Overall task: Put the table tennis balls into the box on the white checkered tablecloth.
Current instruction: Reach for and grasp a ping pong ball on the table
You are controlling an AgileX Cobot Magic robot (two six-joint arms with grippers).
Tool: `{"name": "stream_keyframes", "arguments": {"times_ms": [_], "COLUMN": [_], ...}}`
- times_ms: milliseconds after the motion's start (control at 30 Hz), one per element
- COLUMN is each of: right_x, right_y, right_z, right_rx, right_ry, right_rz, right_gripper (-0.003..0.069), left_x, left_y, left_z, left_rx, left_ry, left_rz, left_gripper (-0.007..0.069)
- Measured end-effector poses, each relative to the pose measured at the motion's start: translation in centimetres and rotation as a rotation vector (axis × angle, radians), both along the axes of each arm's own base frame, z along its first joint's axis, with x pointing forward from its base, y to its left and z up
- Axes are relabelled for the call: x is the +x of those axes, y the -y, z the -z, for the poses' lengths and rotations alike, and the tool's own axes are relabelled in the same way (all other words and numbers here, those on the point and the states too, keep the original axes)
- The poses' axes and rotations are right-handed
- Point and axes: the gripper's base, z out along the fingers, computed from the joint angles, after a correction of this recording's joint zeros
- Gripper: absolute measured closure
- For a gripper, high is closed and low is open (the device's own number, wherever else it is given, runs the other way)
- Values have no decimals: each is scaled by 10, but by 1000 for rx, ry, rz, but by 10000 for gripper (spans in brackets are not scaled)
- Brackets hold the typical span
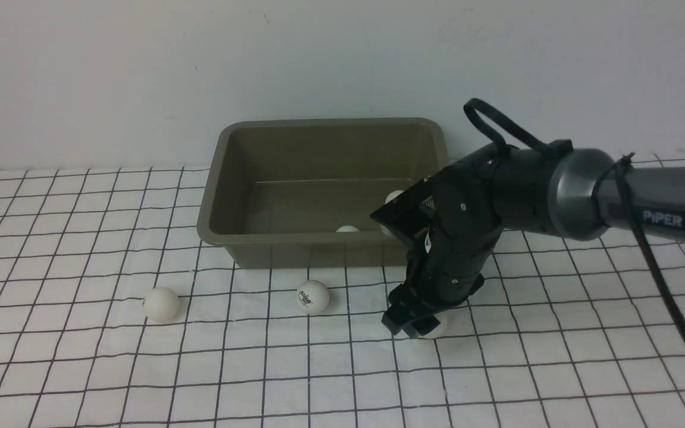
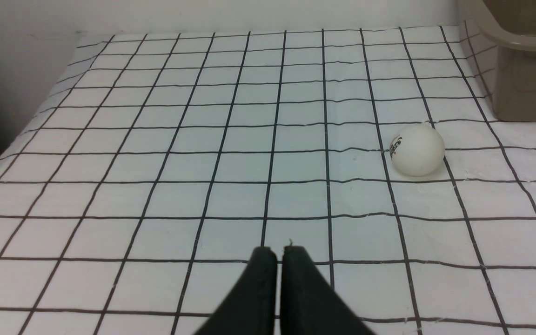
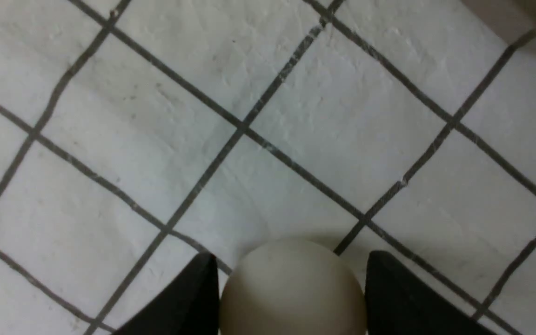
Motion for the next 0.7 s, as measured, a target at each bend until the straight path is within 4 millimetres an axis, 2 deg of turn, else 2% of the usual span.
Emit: {"name": "stream_keyframes", "arguments": {"times_ms": [367,467,500,533,567,700], "right_x": [-5,-12,-16,-16,-21,-24], "right_y": [5,9,11,11,14,17], "right_z": [-1,-8,-20,-22,-43,-93], "right_rx": [-49,-84,-80,-78,-51,30], "right_ry": [-53,-105,-106,-106,-74,70], "right_rz": [8,-11,-15,-17,-24,-34], "right_gripper": [298,298,298,298,298,298], "left_x": [0,0,0,0,0,0], "left_y": [0,0,0,0,0,0], "left_z": [0,0,0,0,0,0], "left_rx": [0,0,0,0,0,0], "left_ry": [0,0,0,0,0,0], "left_rz": [0,0,0,0,0,0], "left_gripper": [625,625,625,625,625,625]}}
